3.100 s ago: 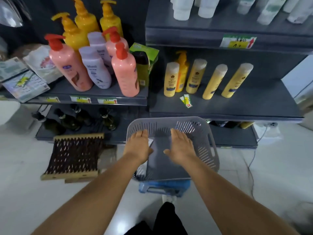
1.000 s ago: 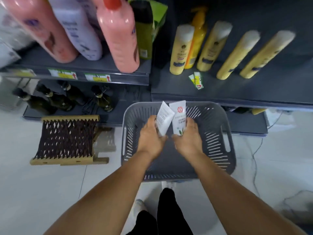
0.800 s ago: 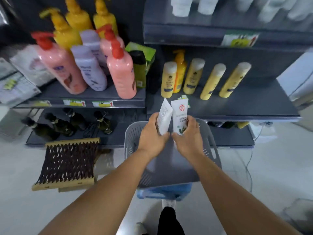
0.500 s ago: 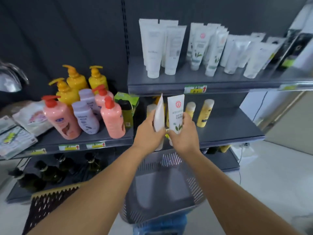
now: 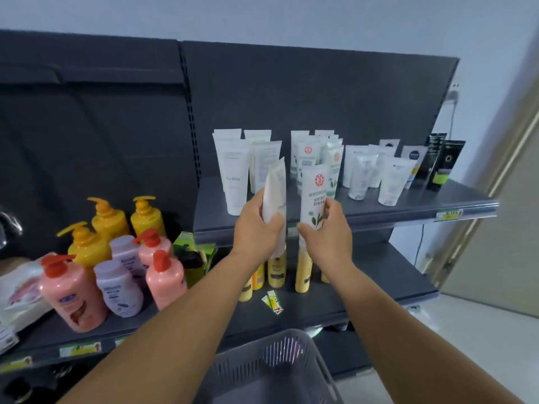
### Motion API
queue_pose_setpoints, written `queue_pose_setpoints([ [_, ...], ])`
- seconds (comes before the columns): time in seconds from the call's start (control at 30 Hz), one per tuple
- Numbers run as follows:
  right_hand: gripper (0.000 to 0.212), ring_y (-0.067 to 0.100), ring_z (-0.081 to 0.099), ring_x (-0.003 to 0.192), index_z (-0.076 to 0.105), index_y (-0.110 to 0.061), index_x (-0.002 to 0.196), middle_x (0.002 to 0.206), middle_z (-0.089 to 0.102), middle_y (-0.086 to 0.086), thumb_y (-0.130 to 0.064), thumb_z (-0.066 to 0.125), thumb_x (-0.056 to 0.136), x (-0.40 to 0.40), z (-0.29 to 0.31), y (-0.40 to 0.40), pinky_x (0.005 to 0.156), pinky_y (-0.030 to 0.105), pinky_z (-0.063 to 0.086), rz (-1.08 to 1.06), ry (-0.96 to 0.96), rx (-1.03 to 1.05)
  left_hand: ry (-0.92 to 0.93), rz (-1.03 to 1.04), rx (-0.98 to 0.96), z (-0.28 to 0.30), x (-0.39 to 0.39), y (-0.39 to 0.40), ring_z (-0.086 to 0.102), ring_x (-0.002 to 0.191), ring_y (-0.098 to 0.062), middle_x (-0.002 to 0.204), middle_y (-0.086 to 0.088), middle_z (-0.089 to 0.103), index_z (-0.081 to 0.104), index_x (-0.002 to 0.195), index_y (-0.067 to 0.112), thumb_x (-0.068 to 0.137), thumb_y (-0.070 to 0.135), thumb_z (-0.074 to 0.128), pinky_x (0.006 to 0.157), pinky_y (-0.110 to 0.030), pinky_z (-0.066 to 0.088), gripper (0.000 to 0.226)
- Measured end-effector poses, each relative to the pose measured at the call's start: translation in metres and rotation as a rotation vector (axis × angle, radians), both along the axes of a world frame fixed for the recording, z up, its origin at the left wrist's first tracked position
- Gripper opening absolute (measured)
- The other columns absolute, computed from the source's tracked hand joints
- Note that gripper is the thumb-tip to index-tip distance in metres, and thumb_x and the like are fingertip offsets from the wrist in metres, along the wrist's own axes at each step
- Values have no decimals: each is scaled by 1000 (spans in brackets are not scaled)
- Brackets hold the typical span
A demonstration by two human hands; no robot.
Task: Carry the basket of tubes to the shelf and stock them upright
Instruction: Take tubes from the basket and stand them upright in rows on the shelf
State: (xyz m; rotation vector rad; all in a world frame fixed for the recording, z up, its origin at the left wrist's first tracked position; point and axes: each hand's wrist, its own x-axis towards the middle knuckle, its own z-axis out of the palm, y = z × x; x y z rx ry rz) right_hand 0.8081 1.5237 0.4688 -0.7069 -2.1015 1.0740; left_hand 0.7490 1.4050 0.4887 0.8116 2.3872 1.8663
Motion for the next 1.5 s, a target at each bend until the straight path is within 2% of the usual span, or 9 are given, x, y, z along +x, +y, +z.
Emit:
queue_pose_setpoints([
  [0.2,51,13,52,98,43,-18,122,116,55,-3,-19,73,80,-50,13,42,76,27,40,-35,40,-35,-86,111,44,14,-45,24,57,99,-15,104,9,59,49,111,27,90,14,57,82,-30,47,26],
  [0.3,51,18,54,97,43,-15,121,114,56,1,-17,73,80,-77,11,58,76,28,41,-48,29,-38,-61,120,9,15,-65,37,58,102,-15,110,8,62,54,117,23,90,15,58,87,-33,49,28],
  [0.47,55,20,55,96,41,-15,125,119,55,4,-18,73,81,-108,0,74,79,32,48,-44,-31,-73,-73,137,-36,10,-88,57,58,100,-13,110,9,63,54,121,24,91,15,57,84,-27,46,32],
  [0.73,51,25,53,106,40,-11,122,124,48,6,-17,72,83,-125,-11,86,80,32,43,-49,-97,-34,-91,111,-118,-3,-110,76,55,95,-11,111,5,60,48,122,21,93,12,53,81,-24,40,31],
  [0.93,49,24,52,104,40,-9,119,121,46,6,-20,72,84,-127,-15,88,77,29,39,-48,-114,-40,-105,99,-137,-4,-118,77,54,103,-12,117,6,58,47,127,20,94,12,51,88,-26,40,34],
  [1.03,56,26,52,108,38,-10,124,125,45,7,-20,73,82,-122,-15,83,85,35,45,-47,-106,-45,-83,125,-179,-4,-114,75,54,100,-13,116,4,60,49,127,19,93,13,53,85,-26,41,34],
  [1.17,66,25,45,119,33,-9,136,133,42,8,-25,71,84,-106,-11,69,98,36,41,-54,-111,25,-78,149,-212,-2,-103,65,54,101,-12,121,1,61,51,127,15,92,16,56,84,-24,40,35],
  [1.33,70,20,31,137,24,-18,148,151,28,1,-28,62,90,-84,4,36,107,39,36,52,-148,176,98,153,-303,10,-80,37,51,103,-12,122,-2,59,52,122,11,94,13,54,81,-22,35,28],
  [1.5,63,18,29,138,26,-22,148,152,30,-2,-25,57,93,-72,30,2,109,37,32,175,-172,332,244,111,-395,26,-72,-4,47,121,-19,134,-2,48,41,138,18,95,15,53,87,-22,33,44],
])
